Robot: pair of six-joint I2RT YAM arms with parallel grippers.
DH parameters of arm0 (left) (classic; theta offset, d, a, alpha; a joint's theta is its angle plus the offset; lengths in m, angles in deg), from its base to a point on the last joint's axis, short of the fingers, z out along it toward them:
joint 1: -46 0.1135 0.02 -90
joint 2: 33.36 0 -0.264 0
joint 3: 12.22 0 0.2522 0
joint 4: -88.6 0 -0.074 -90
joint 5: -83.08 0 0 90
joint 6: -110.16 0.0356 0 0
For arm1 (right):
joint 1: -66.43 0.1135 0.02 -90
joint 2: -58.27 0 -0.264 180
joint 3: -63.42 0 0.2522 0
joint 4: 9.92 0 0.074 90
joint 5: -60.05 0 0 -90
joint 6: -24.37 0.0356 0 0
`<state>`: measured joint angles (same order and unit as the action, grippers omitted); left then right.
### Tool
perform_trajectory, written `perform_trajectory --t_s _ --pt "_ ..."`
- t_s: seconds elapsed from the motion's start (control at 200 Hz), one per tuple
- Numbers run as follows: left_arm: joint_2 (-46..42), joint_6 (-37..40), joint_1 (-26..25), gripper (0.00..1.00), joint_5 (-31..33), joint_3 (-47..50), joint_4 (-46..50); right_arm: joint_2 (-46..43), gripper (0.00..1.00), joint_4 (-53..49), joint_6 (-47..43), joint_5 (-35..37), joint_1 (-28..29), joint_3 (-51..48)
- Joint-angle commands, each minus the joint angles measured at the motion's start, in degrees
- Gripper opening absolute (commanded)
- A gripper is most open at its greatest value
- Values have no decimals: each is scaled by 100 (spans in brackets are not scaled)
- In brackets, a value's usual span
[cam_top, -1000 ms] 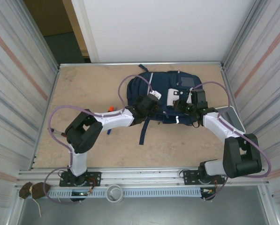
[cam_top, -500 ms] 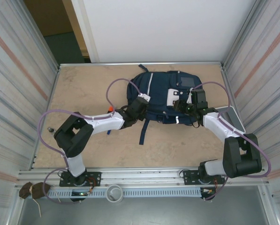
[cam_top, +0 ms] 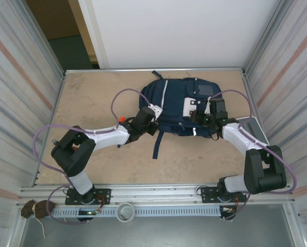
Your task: Pack the student bag
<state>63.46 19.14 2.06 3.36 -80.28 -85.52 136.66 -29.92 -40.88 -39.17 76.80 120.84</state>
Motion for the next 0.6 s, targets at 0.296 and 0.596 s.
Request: perform_trajectory --t_s 0.296,0.596 --pt "-882 578 835 44 -1919 614 -175 -439 55 -499 -96 -244 -48 204" --pt "-776 -301 830 59 -1975 420 -158 -66 58 -369 605 -312 845 825"
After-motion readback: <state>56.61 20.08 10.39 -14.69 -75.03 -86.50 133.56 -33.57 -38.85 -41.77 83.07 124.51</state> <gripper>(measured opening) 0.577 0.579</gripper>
